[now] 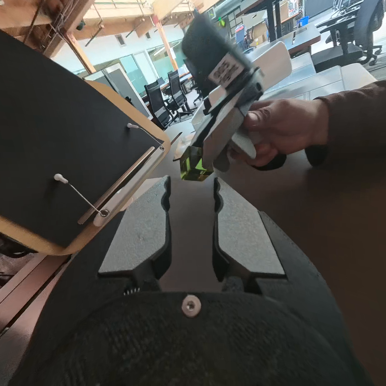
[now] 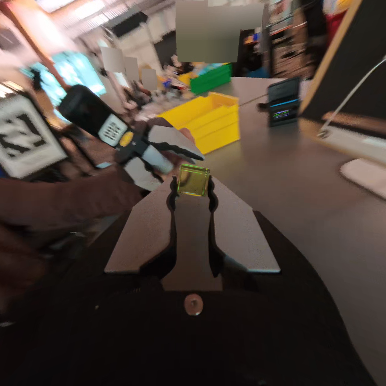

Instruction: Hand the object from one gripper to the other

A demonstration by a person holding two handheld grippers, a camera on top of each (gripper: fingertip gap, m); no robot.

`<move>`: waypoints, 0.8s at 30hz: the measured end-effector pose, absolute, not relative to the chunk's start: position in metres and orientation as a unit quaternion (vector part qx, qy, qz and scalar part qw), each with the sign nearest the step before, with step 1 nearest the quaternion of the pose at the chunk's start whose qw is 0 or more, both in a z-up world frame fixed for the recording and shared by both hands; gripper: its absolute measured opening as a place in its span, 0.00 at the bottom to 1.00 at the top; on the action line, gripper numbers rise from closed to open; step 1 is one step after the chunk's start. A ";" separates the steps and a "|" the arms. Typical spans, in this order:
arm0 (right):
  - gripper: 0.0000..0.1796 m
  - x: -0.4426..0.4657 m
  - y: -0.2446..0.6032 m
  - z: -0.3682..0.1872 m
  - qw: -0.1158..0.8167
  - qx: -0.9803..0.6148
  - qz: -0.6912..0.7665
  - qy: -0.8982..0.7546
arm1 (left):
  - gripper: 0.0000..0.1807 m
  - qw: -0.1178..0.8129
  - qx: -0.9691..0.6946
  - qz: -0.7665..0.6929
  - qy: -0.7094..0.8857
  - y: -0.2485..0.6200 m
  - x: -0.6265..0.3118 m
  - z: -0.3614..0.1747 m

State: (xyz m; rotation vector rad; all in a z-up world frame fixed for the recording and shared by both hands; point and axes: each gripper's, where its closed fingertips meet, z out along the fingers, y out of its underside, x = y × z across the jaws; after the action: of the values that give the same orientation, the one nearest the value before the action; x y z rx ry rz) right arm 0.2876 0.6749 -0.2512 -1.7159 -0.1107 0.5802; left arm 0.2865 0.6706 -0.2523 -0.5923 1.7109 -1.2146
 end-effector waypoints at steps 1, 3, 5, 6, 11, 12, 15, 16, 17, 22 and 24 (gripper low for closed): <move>0.15 0.293 0.676 -0.252 0.623 -0.756 0.192 -0.057 | 0.21 0.461 -0.244 -0.495 0.695 0.672 0.287 -0.253; 0.15 0.299 0.675 -0.248 0.632 -0.765 0.091 -0.084 | 0.24 0.428 -0.258 -0.499 0.708 0.671 0.287 -0.261; 0.15 0.302 0.673 -0.243 0.638 -0.760 -0.011 -0.119 | 0.22 0.353 -0.287 -0.537 0.710 0.666 0.284 -0.267; 0.15 0.302 0.671 -0.242 0.633 -0.758 -0.061 -0.147 | 0.24 0.304 -0.308 -0.570 0.698 0.664 0.283 -0.266; 0.15 0.290 0.673 -0.246 0.590 -0.714 -0.272 -0.263 | 0.34 0.132 -0.390 -0.672 0.615 0.672 0.283 -0.258; 0.15 0.286 0.676 -0.251 0.578 -0.709 -0.287 -0.284 | 0.34 0.116 -0.394 -0.677 0.611 0.671 0.284 -0.259; 0.15 0.280 0.680 -0.262 0.544 -0.696 -0.339 -0.325 | 0.34 0.096 -0.393 -0.687 0.604 0.666 0.282 -0.258; 0.15 0.277 0.681 -0.263 0.541 -0.688 -0.350 -0.334 | 0.32 0.090 -0.390 -0.689 0.604 0.663 0.281 -0.258; 0.15 0.275 0.682 -0.262 0.541 -0.684 -0.355 -0.338 | 0.27 0.085 -0.387 -0.686 0.610 0.659 0.280 -0.260; 0.15 0.275 0.682 -0.264 0.547 -0.695 -0.341 -0.319 | 0.14 0.109 -0.373 -0.659 0.644 0.657 0.281 -0.267; 0.15 0.277 0.680 -0.263 0.562 -0.715 -0.293 -0.294 | 0.14 0.163 -0.371 -0.637 0.656 0.666 0.284 -0.267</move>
State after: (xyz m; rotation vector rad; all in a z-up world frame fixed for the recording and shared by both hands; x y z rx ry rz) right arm 0.2770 0.6798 -0.2633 -1.6840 -0.6919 -0.6904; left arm 0.2844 0.6661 -0.2672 -1.0570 1.8722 -1.8154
